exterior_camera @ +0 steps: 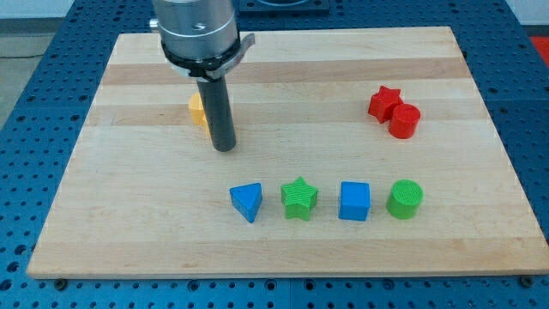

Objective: Place your hand to the left of the blue triangle

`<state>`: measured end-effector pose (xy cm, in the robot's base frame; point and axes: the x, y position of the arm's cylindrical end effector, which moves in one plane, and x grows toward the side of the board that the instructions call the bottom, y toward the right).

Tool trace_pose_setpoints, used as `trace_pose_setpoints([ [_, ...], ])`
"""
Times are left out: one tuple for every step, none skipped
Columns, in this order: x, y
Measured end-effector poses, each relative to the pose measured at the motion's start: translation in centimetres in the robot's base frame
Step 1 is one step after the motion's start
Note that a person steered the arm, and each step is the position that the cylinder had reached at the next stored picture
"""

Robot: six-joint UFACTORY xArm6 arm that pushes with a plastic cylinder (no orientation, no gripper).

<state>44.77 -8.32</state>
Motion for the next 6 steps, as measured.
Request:
trace_pose_setpoints([
  [2.8, -0.5],
  [4.7, -0.2],
  [4.8, 1.0],
  [4.8, 3.5],
  [5.0, 3.5],
  [6.6, -0.9],
])
